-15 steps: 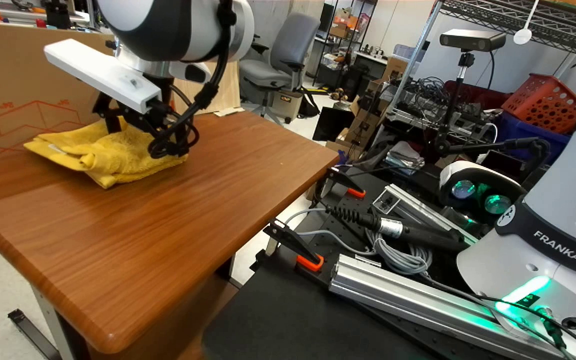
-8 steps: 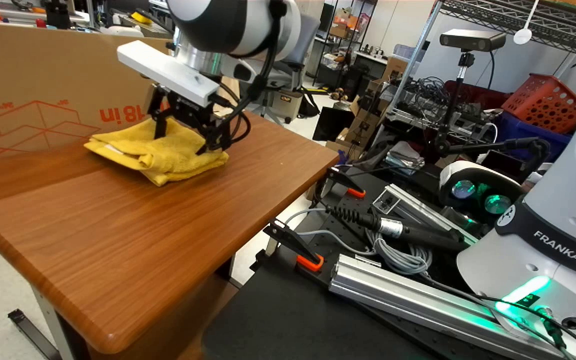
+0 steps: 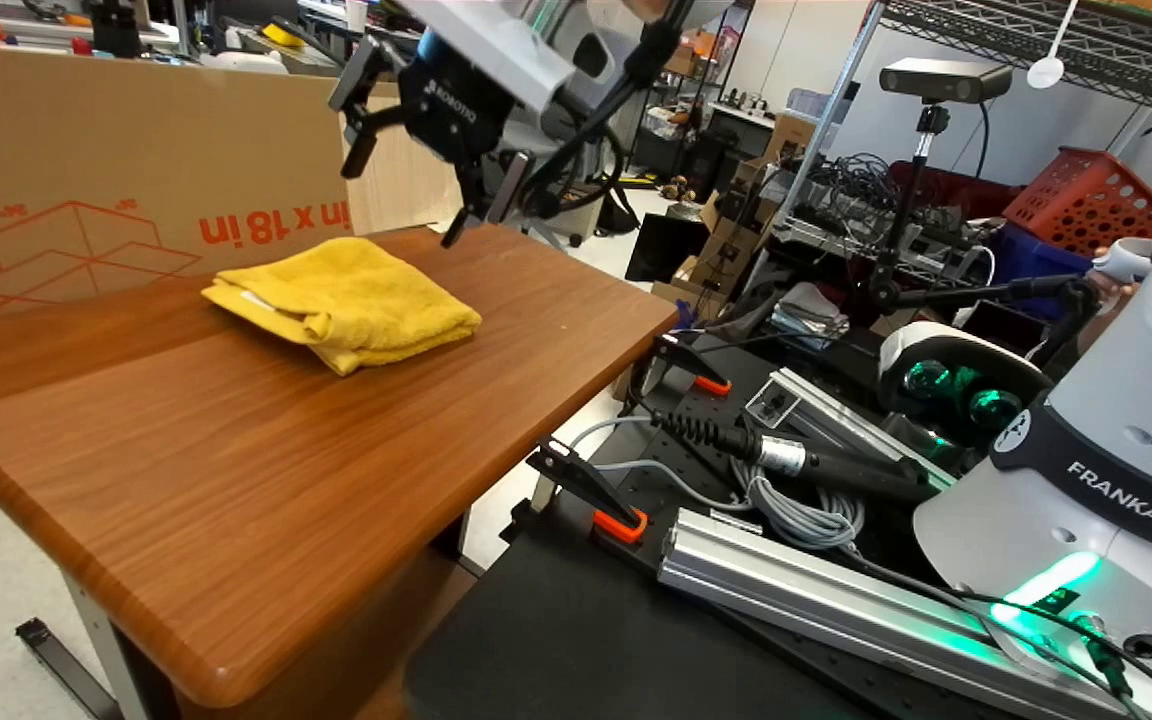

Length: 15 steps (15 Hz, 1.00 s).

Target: Wipe the table with the yellow towel

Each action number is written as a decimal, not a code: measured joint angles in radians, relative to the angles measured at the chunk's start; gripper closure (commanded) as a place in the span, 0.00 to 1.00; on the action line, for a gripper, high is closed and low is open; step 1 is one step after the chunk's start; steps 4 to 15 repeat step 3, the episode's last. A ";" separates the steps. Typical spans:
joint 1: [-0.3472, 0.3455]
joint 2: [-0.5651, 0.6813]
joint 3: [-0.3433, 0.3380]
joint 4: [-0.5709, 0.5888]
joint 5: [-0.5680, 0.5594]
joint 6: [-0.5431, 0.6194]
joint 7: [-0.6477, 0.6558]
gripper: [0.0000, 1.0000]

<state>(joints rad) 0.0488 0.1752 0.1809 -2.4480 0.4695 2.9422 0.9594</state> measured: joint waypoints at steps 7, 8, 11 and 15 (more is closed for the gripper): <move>-0.036 -0.166 0.051 -0.083 0.133 -0.066 -0.139 0.00; -0.036 -0.166 0.051 -0.083 0.133 -0.066 -0.139 0.00; -0.036 -0.166 0.051 -0.083 0.133 -0.066 -0.139 0.00; -0.036 -0.166 0.051 -0.083 0.133 -0.066 -0.139 0.00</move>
